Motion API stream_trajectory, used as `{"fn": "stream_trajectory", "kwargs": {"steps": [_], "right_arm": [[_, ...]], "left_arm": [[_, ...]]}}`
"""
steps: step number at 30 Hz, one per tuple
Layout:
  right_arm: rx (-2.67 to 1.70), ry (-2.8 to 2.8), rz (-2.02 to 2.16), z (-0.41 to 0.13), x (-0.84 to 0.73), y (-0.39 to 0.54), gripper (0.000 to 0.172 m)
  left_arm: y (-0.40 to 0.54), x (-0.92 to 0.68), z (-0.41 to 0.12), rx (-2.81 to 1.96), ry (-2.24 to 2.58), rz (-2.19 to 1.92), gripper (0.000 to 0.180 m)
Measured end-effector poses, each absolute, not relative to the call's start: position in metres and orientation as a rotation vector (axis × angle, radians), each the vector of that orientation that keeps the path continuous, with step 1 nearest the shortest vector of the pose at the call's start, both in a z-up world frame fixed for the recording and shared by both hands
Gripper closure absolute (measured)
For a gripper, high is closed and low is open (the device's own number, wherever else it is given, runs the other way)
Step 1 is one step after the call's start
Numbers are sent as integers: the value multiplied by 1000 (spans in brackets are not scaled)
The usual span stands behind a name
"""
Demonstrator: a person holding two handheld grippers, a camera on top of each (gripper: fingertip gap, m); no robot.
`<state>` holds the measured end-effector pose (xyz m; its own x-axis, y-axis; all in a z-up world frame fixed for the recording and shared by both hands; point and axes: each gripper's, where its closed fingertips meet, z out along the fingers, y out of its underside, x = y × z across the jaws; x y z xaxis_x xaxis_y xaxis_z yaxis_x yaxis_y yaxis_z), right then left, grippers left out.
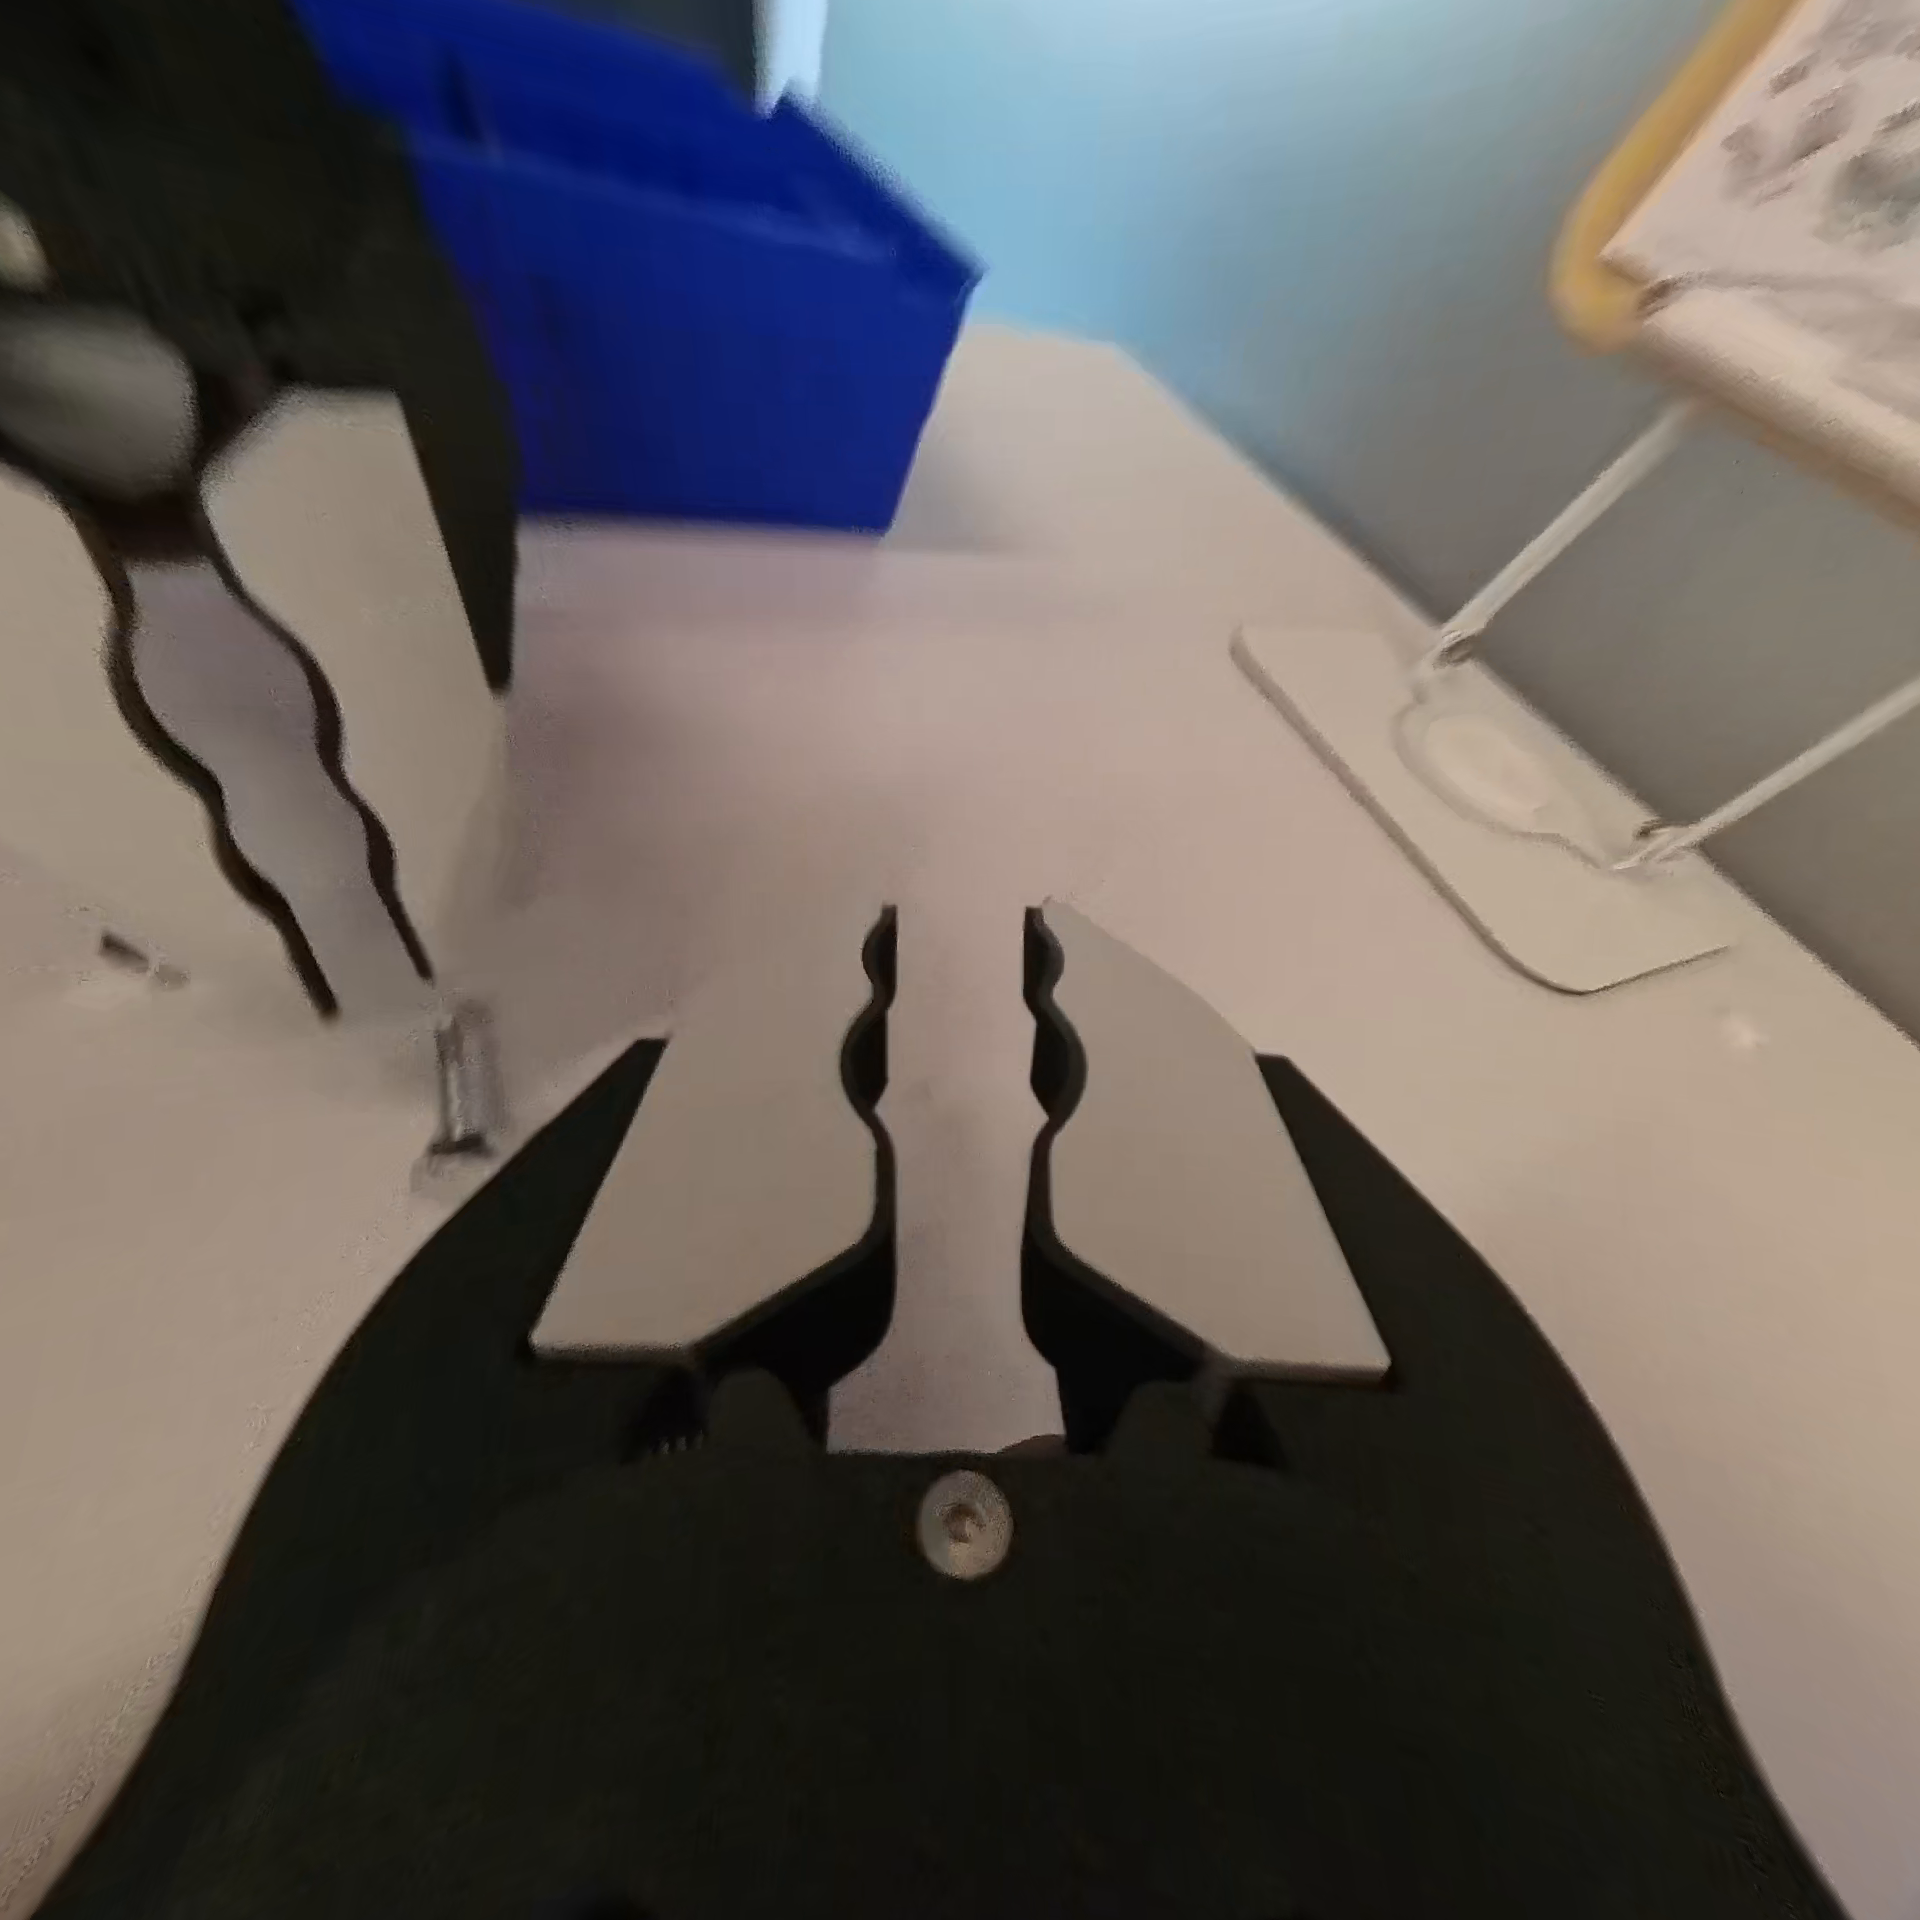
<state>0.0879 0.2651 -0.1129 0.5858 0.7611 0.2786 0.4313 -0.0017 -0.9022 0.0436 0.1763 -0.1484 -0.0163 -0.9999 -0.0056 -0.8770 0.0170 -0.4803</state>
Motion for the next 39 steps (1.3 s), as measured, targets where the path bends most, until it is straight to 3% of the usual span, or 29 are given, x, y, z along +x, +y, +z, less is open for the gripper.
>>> {"fn": "stream_trajectory", "kwargs": {"steps": [1,14,26,39], "right_arm": [[-1660,-1088,343,-123,85,261,147],[-1753,-1535,345,-173,76,220,153],[-1742,-1640,444,-177,60,196,151],[-1719,-1585,278,-172,35,204,138]], "left_arm": [[171,43,-147,-1941,1944,-526,168],[164,47,-167,-2131,1899,-562,169],[184,44,-172,-2151,1914,-508,155],[174,20,-154,-2208,1688,-476,154]]}}
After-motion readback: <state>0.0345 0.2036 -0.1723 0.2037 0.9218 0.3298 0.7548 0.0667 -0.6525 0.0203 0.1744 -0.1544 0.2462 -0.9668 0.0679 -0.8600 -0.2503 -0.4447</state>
